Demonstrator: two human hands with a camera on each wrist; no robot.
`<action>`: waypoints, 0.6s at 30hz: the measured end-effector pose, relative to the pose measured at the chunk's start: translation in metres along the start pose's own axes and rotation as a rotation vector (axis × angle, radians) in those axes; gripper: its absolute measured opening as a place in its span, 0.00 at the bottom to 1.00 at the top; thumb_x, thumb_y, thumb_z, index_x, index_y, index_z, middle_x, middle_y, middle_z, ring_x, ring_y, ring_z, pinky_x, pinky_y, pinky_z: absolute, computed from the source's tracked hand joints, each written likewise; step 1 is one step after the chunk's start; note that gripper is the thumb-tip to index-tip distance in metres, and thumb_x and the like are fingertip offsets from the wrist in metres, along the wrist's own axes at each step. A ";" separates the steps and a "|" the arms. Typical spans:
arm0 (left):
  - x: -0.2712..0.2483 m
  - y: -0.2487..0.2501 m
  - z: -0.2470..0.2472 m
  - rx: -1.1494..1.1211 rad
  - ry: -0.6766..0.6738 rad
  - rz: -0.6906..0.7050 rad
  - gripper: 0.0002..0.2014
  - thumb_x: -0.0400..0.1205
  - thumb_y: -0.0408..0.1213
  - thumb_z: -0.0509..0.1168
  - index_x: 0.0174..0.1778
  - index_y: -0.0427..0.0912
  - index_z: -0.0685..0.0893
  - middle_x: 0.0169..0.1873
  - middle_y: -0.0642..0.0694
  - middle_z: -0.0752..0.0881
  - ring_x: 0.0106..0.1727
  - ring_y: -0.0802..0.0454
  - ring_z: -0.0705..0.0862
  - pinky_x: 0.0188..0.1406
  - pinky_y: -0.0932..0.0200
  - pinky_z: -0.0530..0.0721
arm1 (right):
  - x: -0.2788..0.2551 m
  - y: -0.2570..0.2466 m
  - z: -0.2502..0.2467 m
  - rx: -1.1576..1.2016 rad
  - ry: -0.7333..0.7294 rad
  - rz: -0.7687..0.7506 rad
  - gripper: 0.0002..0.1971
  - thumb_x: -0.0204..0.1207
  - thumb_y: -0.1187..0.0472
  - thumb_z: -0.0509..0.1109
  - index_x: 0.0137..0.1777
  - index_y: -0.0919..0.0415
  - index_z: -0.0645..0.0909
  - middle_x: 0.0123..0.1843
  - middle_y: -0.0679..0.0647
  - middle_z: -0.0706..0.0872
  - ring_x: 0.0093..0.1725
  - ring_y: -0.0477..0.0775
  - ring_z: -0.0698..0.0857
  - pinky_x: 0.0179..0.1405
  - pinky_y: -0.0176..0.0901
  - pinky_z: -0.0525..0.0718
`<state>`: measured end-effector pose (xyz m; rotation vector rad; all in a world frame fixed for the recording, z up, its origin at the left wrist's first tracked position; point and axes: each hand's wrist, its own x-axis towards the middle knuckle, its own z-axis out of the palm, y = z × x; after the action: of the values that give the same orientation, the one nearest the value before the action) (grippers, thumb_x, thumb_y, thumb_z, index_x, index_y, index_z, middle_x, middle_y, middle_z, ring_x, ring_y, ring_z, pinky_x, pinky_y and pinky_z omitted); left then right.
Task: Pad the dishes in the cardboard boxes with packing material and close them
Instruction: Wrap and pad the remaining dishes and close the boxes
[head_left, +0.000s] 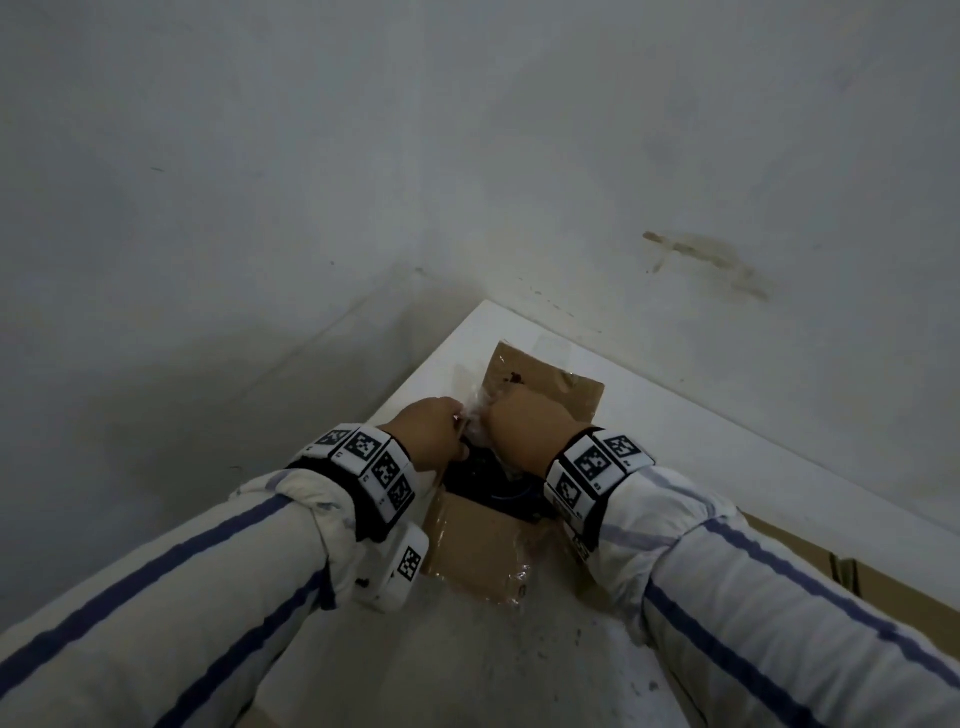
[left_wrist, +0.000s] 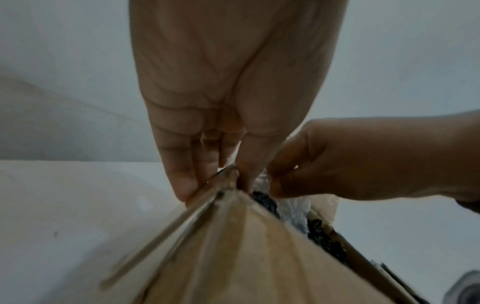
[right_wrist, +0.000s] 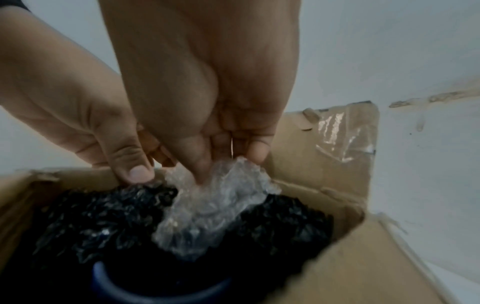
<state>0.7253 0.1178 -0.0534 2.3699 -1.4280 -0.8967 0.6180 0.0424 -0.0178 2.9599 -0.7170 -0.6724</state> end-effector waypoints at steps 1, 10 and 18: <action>0.000 0.000 0.000 -0.011 -0.006 0.003 0.22 0.75 0.34 0.71 0.66 0.39 0.79 0.63 0.41 0.82 0.63 0.44 0.80 0.61 0.54 0.79 | 0.000 -0.001 -0.003 -0.029 -0.022 0.000 0.12 0.81 0.64 0.61 0.57 0.65 0.84 0.61 0.60 0.83 0.62 0.58 0.81 0.52 0.45 0.80; -0.005 -0.002 -0.002 -0.176 -0.039 0.032 0.36 0.75 0.27 0.70 0.75 0.47 0.59 0.56 0.36 0.85 0.52 0.41 0.84 0.48 0.50 0.83 | 0.025 -0.011 -0.008 -0.277 -0.234 -0.056 0.23 0.81 0.51 0.61 0.76 0.50 0.69 0.77 0.52 0.68 0.75 0.59 0.65 0.67 0.53 0.71; -0.007 -0.002 -0.005 -0.112 -0.053 0.042 0.30 0.76 0.33 0.71 0.73 0.42 0.66 0.62 0.39 0.81 0.59 0.41 0.81 0.54 0.51 0.82 | 0.042 -0.007 -0.001 -0.290 -0.261 -0.036 0.23 0.79 0.52 0.65 0.73 0.57 0.72 0.75 0.56 0.72 0.75 0.59 0.69 0.71 0.54 0.70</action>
<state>0.7277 0.1243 -0.0477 2.2428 -1.4030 -1.0083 0.6550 0.0305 -0.0349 2.6547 -0.5247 -1.0790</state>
